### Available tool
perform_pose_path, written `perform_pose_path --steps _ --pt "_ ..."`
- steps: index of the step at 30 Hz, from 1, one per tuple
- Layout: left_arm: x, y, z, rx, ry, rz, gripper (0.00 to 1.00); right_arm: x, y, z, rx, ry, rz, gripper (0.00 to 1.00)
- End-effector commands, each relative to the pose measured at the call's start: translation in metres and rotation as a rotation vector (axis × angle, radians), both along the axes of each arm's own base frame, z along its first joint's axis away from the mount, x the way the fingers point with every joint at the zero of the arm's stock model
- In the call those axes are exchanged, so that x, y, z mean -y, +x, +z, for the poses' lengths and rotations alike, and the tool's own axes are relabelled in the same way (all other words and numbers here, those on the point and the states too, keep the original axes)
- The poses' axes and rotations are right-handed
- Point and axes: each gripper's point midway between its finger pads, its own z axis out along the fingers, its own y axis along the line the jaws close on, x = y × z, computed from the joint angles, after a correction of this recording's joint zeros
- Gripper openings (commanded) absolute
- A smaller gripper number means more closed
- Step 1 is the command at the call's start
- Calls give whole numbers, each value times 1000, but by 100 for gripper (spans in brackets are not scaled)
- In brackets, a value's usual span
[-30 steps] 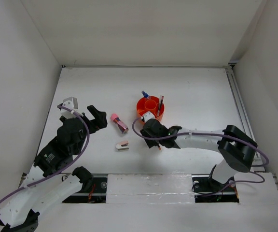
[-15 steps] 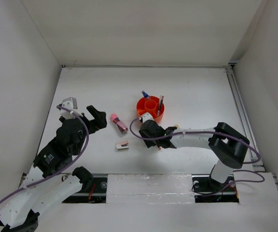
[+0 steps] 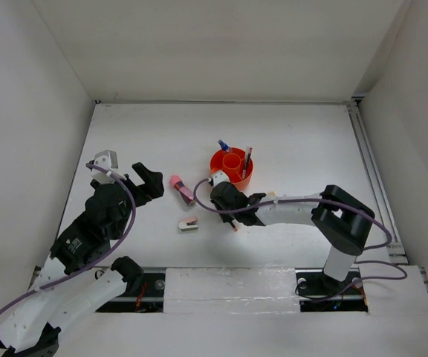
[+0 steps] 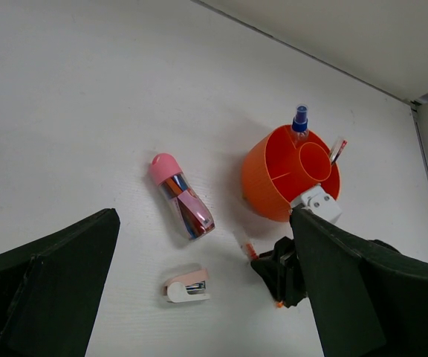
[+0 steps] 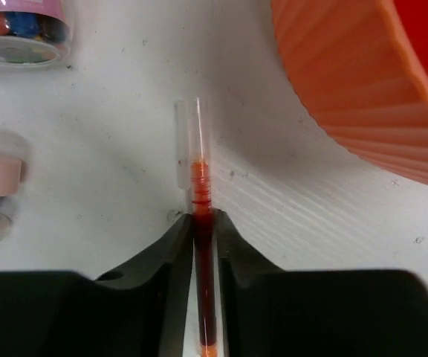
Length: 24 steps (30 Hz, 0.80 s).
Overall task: Sort the stationery into containers
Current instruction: Pick up the pen from the center of the board.
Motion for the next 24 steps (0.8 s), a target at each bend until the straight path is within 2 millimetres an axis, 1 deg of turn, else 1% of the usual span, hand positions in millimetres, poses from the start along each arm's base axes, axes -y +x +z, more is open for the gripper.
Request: perform_pose_path --steps 1,3,4,5,7,8,9,10,11,12,13,14,15,17,18,19,20,21,22,23,24 --pt "0 1 6 21 -18 5 99 8 -20 -34 -106 -62 21 22" --pt "0 1 6 21 -18 5 99 7 -21 -34 -113 -59 26 13" --pt "0 1 6 21 -18 5 99 8 -22 -37 -118 -66 26 2" --pt "0 1 6 21 -18 5 99 8 -22 -37 -121 -62 19 0" --pt "0 1 6 21 -18 5 99 2 -31 -38 -130 -57 47 0" --pt "0 1 6 21 -18 5 99 2 -31 -38 -130 -57 47 0" --pt "0 1 6 21 -18 5 99 3 -37 -35 -136 -68 60 0" --pt "0 1 6 21 -18 5 99 -5 -43 -29 -129 -59 83 0" --pt "0 1 6 21 -18 5 99 -12 -41 -15 -99 -37 78 0" --pt "0 1 6 21 -18 5 99 -15 -42 -6 -84 -25 69 0" --pt "0 1 6 21 -18 5 99 -12 -45 1 -57 -47 66 0" --pt "0 1 6 21 -18 5 99 -15 -40 23 -25 -7 47 0" --pt "0 1 6 21 -18 5 99 -18 -39 38 1 12 45 0" --pt "0 1 6 21 -18 5 99 -13 -33 61 51 35 6 0" --pt "0 1 6 21 -18 5 99 -7 -27 82 100 57 -24 0" --pt "0 1 6 21 -18 5 99 -10 -26 96 115 90 -25 0" --pt "0 1 6 21 -18 5 99 -2 -19 106 158 76 -65 0" --pt "0 1 6 21 -18 5 99 -1 -15 119 184 90 -83 0" --pt "0 1 6 21 -18 5 99 5 -8 130 208 108 -111 0" --pt "-1 0 7 28 -24 5 99 10 -3 135 223 113 -133 0" --pt "-1 0 7 28 -24 5 99 15 9 147 242 147 -170 0"
